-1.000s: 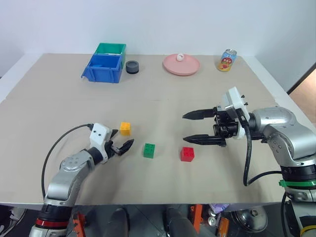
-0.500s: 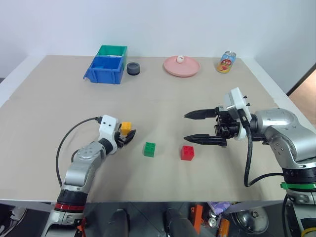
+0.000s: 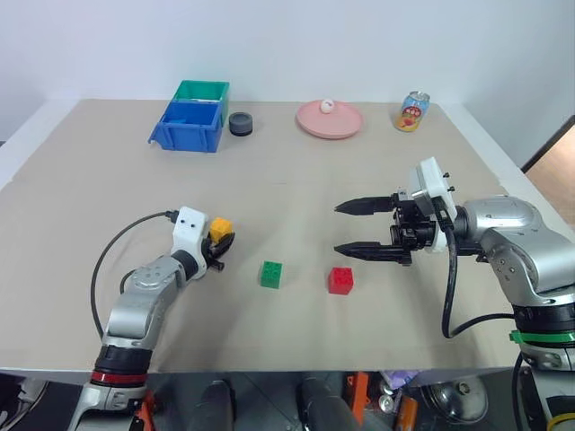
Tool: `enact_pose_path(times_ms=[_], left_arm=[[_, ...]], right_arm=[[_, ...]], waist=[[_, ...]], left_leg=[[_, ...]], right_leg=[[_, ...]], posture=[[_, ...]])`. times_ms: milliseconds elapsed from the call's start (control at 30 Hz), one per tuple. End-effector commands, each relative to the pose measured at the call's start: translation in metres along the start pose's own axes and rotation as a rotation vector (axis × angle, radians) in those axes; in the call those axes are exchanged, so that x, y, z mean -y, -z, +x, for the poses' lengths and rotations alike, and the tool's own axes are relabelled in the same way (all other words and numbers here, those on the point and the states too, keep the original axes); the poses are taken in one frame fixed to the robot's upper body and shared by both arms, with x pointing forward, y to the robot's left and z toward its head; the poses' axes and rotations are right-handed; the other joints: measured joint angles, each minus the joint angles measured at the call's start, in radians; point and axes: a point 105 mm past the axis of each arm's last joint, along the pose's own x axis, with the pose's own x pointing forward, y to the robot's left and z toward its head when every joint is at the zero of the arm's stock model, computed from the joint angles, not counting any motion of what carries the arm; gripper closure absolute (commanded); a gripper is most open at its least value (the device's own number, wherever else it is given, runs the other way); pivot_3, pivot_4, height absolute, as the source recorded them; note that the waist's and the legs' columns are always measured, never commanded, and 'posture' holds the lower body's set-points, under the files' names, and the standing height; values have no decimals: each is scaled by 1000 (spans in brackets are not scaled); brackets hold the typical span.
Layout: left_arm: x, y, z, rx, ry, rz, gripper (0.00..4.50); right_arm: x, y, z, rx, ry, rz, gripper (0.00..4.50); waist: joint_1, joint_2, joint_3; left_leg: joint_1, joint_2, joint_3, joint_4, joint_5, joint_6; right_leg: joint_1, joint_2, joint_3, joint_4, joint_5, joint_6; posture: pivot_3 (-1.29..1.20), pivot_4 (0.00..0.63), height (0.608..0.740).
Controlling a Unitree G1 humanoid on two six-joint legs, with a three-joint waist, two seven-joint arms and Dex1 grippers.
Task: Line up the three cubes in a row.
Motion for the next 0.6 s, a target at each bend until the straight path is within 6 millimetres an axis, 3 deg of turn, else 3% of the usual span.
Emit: enact_pose_path(times_ms=[33, 233, 367, 600], left_arm=[[-18, -9, -15, 48, 26, 84, 3156], [-21, -16, -51, 152, 270, 182, 3156], [-12, -16, -72, 214, 446, 187, 3156], [1, -12, -76, 221, 649, 153, 3156]], right_arm=[[1, -11, -4, 11, -2, -42, 654], [2, -14, -11, -1, -13, -44, 654], [2, -15, -12, -9, -14, -50, 654], [-1, -19, -17, -25, -9, -58, 654]], waist=[[-2, 0, 0], [-1, 0, 0], [3, 0, 0], [4, 0, 0]], left_leg=[[0, 0, 0, 0, 0, 0], [-4, 1, 1, -4, 0, 0], [-6, 1, 1, -6, 0, 0], [-7, 1, 1, -7, 0, 0]], right_leg=[[-1, 0, 0, 0, 0, 0], [-6, 0, 0, 0, -1, -3], [-9, 0, 0, 0, -2, -3], [-10, 0, -1, 0, -3, -3]], posture=[[0, 150, 740], [0, 150, 740], [0, 150, 740], [0, 150, 740]])
